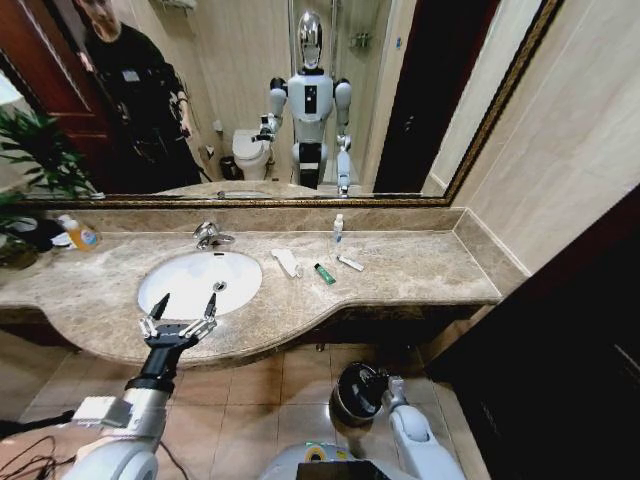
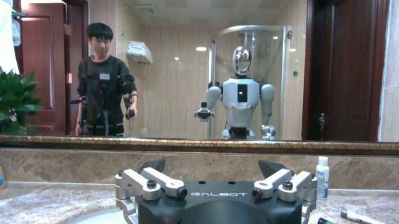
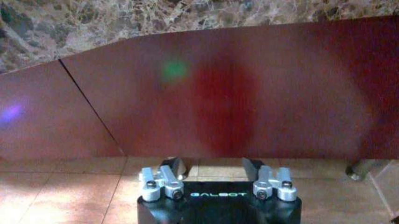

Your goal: Pick up the trash from the sink and place it in the trash bin.

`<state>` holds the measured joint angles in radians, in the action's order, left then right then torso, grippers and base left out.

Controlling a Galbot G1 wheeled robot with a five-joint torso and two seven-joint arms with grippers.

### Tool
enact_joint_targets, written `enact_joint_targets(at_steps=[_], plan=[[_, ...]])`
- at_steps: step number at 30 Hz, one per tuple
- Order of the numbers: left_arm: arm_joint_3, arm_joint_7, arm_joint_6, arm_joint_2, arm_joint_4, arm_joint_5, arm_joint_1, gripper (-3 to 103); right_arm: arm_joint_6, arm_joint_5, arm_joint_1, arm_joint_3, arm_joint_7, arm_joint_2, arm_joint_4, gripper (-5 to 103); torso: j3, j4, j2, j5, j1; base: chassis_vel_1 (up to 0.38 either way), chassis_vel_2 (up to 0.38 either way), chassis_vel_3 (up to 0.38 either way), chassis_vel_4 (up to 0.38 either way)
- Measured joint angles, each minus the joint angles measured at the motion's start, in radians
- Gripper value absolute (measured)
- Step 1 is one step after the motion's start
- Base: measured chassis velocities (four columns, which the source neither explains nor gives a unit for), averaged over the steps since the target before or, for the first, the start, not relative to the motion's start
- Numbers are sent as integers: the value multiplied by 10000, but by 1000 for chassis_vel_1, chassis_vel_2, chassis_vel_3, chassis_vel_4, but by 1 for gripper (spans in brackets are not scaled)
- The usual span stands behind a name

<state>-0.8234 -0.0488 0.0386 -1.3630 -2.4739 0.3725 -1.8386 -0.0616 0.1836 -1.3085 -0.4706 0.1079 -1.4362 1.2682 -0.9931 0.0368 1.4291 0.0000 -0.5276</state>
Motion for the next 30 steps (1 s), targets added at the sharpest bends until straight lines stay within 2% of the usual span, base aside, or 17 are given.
enact_joint_targets(at_steps=[1, 2, 4, 5, 8, 21, 30], plan=[[0, 0, 0, 0, 0, 0, 0, 100, -2, 0, -4, 7, -12, -2, 21, 74, 0, 0, 0, 0, 0, 0, 0, 0, 0], [0, 0, 0, 0, 0, 0, 0, 100, -5, 0, -7, 11, -18, -2, 35, 74, 0, 0, 0, 0, 0, 0, 0, 0, 0], [0, 0, 0, 0, 0, 0, 0, 100, -13, -4, -16, 33, -28, 6, 65, 84, 0, 0, 0, 0, 0, 0, 0, 0, 0], [0, 0, 0, 0, 0, 0, 0, 100, -13, -4, -16, 33, -28, 6, 65, 84, 0, 0, 0, 0, 0, 0, 0, 0, 0], [0, 0, 0, 0, 1, 0, 0, 100, -27, -9, -19, 41, -46, 22, 94, 98, 0, 0, 0, 0, 0, 0, 0, 0, 0], [0, 0, 0, 0, 0, 0, 0, 100, -59, -3, -113, 32, -47, 133, 245, 100, 0, 0, 0, 0, 0, 0, 0, 0, 0], [0, 0, 0, 0, 1, 0, 0, 100, -467, 287, -647, 64, -191, 521, 1521, 100, 0, 0, 0, 0, 0, 0, 0, 0, 0]])
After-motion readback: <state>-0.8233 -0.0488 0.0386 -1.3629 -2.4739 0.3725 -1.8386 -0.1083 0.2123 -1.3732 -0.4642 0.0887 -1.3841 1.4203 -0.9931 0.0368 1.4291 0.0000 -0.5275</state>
